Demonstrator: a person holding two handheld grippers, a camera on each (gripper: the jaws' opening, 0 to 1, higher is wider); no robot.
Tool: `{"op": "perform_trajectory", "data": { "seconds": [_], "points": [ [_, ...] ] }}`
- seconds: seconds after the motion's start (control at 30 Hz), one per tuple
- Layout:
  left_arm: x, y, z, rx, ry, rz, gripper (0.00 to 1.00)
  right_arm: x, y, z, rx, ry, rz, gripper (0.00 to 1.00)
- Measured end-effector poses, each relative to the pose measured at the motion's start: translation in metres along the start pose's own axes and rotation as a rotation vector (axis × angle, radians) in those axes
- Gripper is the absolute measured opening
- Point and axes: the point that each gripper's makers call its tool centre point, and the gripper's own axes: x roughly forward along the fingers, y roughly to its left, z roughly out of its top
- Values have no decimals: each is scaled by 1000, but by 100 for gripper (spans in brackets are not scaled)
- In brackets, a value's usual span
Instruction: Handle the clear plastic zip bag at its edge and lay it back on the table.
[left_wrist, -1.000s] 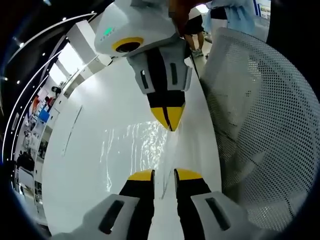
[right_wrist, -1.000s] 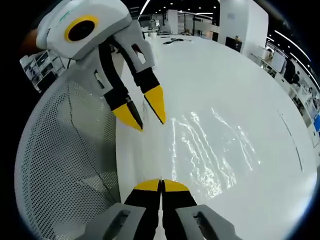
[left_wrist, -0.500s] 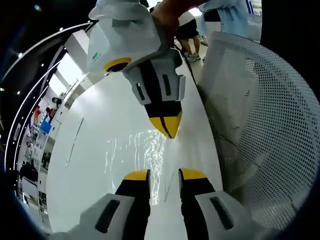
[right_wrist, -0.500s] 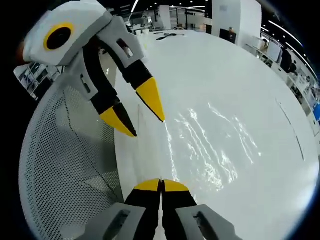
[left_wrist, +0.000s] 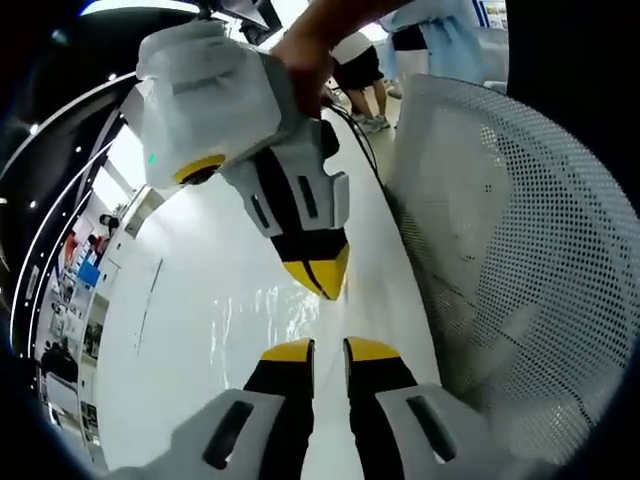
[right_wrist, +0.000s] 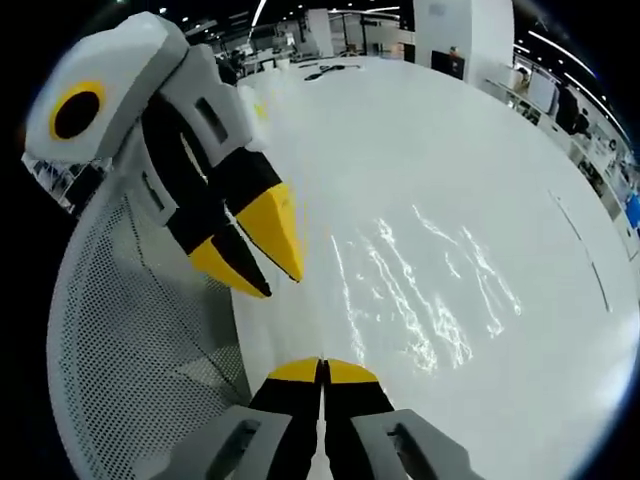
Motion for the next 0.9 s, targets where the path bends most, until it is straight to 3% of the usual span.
{"op": "perform_trajectory", "data": {
  "seconds": [0.9],
  "points": [
    [5, -3, -3, 35, 31, -9, 0, -16, -4, 23, -41, -62, -37, 0]
  ]
}}
